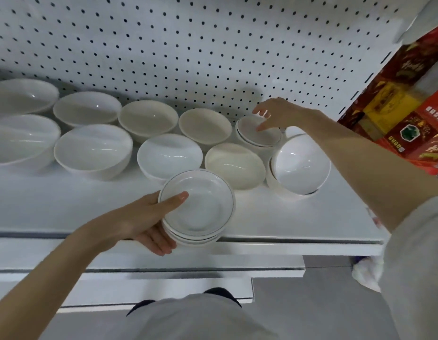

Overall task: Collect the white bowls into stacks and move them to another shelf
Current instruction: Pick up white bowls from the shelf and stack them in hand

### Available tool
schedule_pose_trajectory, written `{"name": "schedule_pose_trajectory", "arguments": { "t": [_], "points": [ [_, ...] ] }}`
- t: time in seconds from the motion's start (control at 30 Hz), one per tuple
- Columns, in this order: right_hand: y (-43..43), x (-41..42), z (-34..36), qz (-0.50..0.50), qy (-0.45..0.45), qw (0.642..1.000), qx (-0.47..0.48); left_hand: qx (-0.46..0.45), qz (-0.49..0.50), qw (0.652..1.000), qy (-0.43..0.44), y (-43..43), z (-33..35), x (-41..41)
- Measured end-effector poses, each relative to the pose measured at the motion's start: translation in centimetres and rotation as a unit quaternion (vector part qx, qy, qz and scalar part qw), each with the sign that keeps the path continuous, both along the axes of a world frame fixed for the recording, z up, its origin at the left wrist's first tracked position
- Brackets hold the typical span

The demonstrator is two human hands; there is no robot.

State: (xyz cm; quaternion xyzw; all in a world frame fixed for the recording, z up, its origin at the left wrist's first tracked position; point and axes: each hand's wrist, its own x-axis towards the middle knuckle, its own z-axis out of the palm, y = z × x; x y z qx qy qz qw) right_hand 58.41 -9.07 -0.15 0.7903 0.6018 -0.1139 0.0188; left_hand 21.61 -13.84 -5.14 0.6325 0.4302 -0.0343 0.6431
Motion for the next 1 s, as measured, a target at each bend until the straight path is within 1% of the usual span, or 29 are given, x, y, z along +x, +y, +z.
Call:
{"name": "schedule_pose_trajectory", "arguments": {
  "t": [0.07,0.33,0.57,0.83,1.0],
  "points": [
    [0.6,0.5,-0.6,0.012,-0.013,1.0,-0.006,0.007,-0.002,1.0,0.011,0.0,0.0,0.2],
    [1.6,1.8,-1.5,0.053,-0.024,0.997,0.044,0.013,0.011,0.999,0.037,-0.2,0.1,0.5],
    [2.8,1.9,-1.6,0.064,-0.05,0.997,0.02,0.014,0.024,0.998,0.055,-0.3,0.3,0.8],
    [4.1,2.1,-1.2,0.072,-0.064,0.995,-0.009,0.017,0.03,0.998,0.046,-0.6,0.6,0.7],
    [4.1,2.4,-0.7,0.073,-0.076,0.994,0.004,0.028,0.026,0.998,0.051,-0.6,0.5,0.9]
  ]
}}
